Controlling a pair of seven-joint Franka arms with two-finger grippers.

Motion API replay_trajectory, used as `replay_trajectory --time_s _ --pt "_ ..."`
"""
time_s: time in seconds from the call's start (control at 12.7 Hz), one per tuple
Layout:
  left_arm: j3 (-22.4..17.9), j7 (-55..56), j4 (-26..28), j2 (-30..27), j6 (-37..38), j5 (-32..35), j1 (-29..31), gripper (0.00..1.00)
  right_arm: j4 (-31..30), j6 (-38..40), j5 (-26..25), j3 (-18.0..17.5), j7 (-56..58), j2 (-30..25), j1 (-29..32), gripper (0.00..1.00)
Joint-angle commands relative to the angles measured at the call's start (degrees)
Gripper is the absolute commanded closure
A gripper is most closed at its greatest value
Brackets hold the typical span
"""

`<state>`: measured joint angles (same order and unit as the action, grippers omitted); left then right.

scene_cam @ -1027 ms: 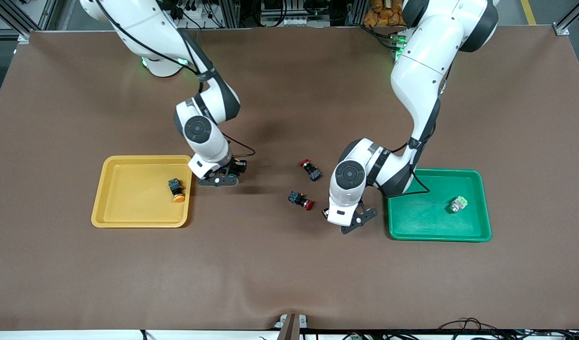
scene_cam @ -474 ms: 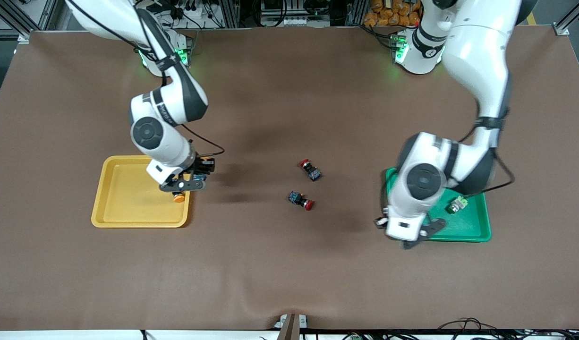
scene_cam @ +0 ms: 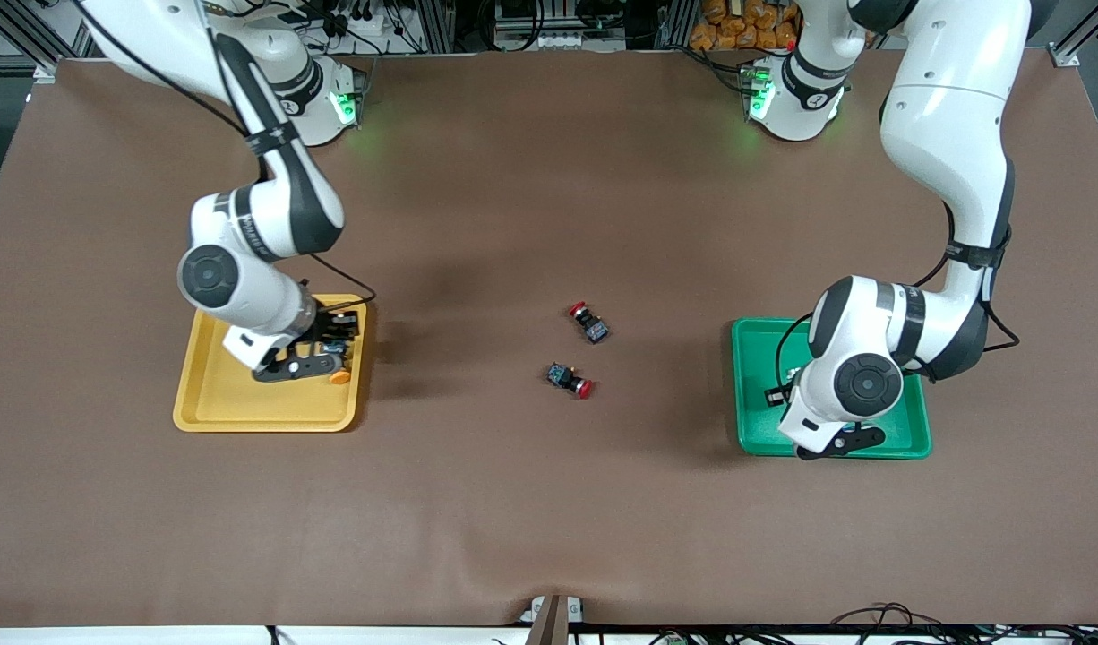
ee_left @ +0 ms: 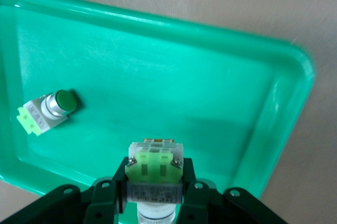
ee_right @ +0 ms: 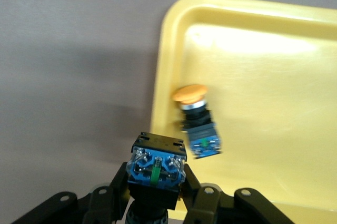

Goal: Place green and yellow buttons in trays
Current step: 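Place the green switch in the green tray while the right places yellow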

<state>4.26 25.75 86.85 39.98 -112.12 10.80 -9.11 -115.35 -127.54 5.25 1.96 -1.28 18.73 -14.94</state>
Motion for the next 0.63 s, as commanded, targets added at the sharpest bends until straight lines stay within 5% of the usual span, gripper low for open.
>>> replay_trajectory --time_s 0.0,0.08,0.16,0.55 --pt "0.3 -6.8 0.2 0.8 0.5 -0.2 1.5 0.92 0.0 1.9 -0.5 -0.8 4.8 -1.0 3.9 1.0" --pt "0.3 -6.7 0.2 1.1 0.4 -0.5 1.2 0.07 0.0 1.9 -0.5 -0.7 7.9 -1.1 5.8 1.0" --pt "0.3 -6.9 0.2 1.0 0.4 -0.3 1.1 0.0 0.0 1.9 -0.6 -0.7 11.5 -1.1 7.6 1.0" --pt "0.5 -7.0 -0.1 -5.9 2.0 -0.4 1.8 0.0 1.0 2.7 -2.3 -0.5 22.1 -0.4 14.6 1.0"
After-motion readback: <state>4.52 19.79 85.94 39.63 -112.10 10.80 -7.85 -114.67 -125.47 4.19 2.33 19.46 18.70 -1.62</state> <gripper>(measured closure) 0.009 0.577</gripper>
